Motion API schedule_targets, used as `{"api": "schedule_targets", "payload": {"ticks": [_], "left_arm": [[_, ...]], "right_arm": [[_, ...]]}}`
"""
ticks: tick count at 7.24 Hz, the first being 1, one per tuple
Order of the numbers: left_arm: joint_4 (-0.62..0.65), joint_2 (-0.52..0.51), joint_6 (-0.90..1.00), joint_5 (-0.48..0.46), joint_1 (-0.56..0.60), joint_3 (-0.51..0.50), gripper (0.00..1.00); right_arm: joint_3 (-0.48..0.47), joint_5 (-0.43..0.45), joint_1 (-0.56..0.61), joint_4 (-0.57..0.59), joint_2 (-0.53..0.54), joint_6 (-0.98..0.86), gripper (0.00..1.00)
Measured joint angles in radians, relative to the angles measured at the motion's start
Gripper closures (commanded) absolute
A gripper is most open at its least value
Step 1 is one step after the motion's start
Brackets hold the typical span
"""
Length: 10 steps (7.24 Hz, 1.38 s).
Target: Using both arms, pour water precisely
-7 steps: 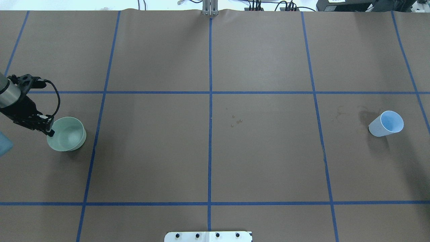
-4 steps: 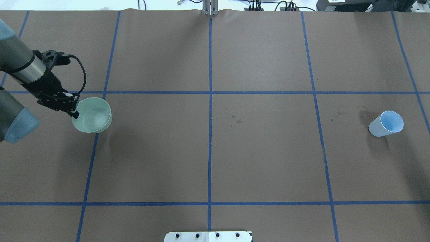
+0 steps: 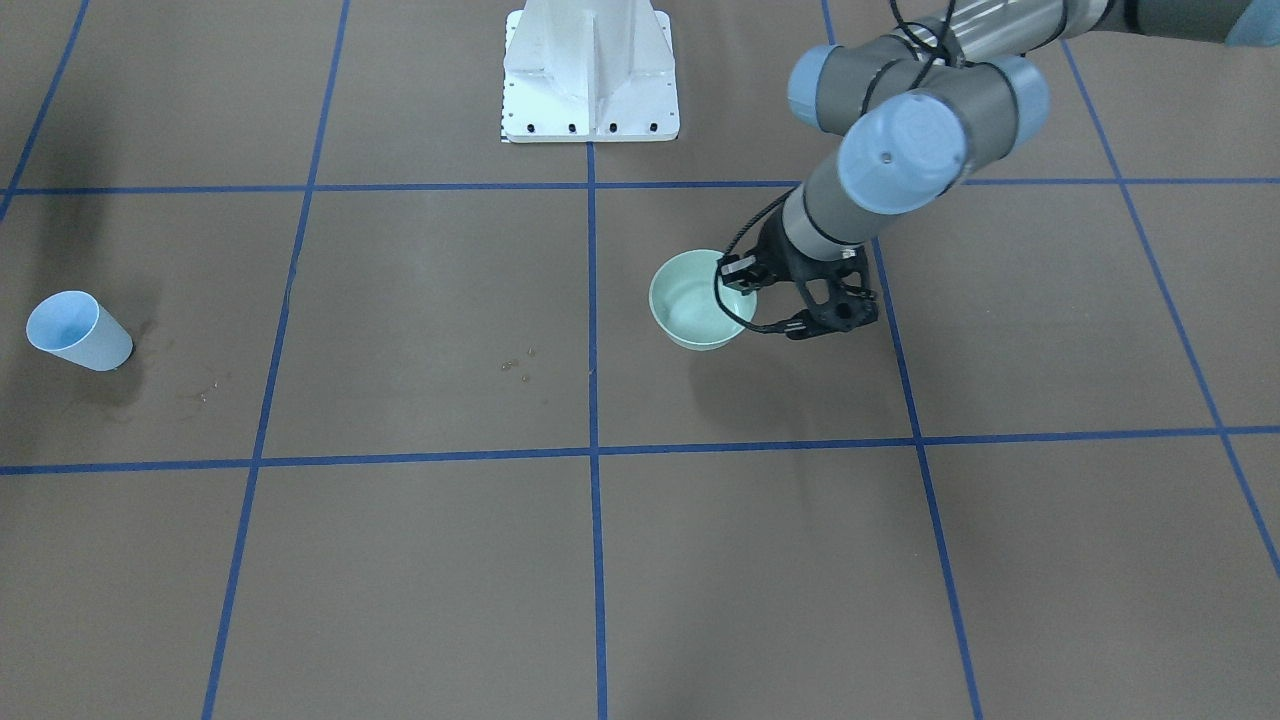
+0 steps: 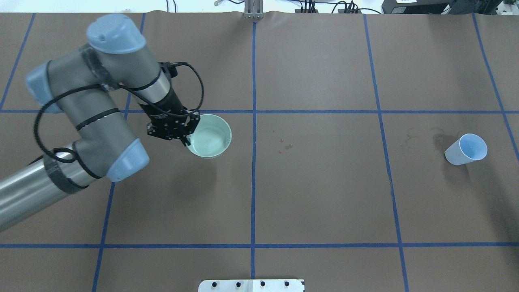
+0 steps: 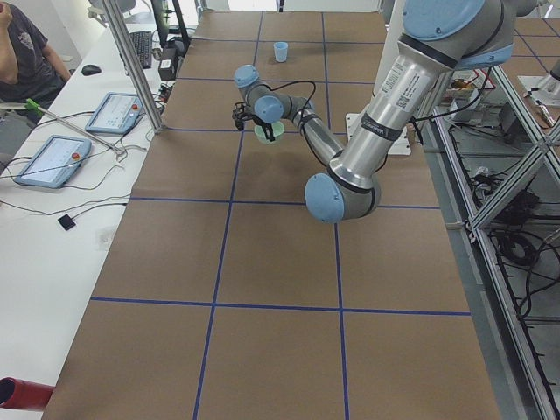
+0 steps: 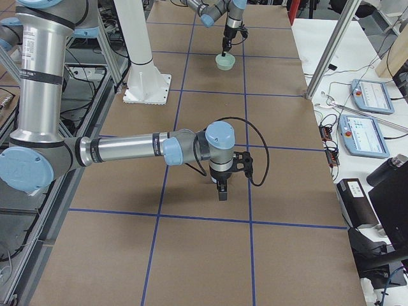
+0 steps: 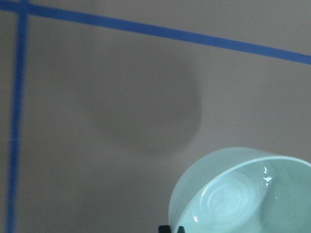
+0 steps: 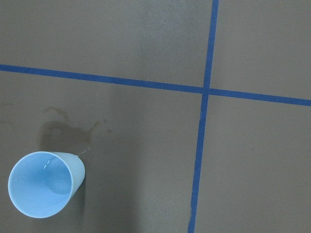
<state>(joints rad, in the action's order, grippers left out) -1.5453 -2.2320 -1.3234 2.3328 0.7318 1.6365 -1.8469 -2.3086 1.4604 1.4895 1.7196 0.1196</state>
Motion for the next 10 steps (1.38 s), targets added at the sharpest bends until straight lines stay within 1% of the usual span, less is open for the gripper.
{"api": "schedule_targets", "payload": {"ticks": [1, 2, 4, 5, 7, 8, 10], "left_arm": [[-0.017, -0.063, -0.068, -0.028, -0.032, -0.060, 1.00], [-0.071, -0.096, -0.108, -0.052, -0.058, -0.120, 1.00], [-0.228, -0.131, -0.154, -0.066, -0.085, -0.244, 1.00], [-0.274, -0.153, -0.162, -0.067, -0.091, -0.290, 1.00], [-0.301, -0.168, -0.163, -0.067, -0.093, -0.319, 1.00], [-0.304, -0.169, -0.161, -0.066, -0.093, -0.322, 0.94], [-0.305, -0.170, -0.161, -0.067, -0.094, -0.331, 0.76]], "right_arm": [[0.000, 0.000, 0.000, 0.000, 0.000, 0.000, 0.01], [0.000, 0.000, 0.000, 0.000, 0.000, 0.000, 0.01], [0.000, 0.000, 0.000, 0.000, 0.000, 0.000, 0.01], [0.000, -0.001, 0.000, 0.000, 0.000, 0.000, 0.01], [0.000, -0.001, 0.000, 0.000, 0.000, 0.000, 0.01], [0.000, -0.001, 0.000, 0.000, 0.000, 0.000, 0.01], [0.001, -0.002, -0.001, 0.001, 0.000, 0.000, 0.01]]}}
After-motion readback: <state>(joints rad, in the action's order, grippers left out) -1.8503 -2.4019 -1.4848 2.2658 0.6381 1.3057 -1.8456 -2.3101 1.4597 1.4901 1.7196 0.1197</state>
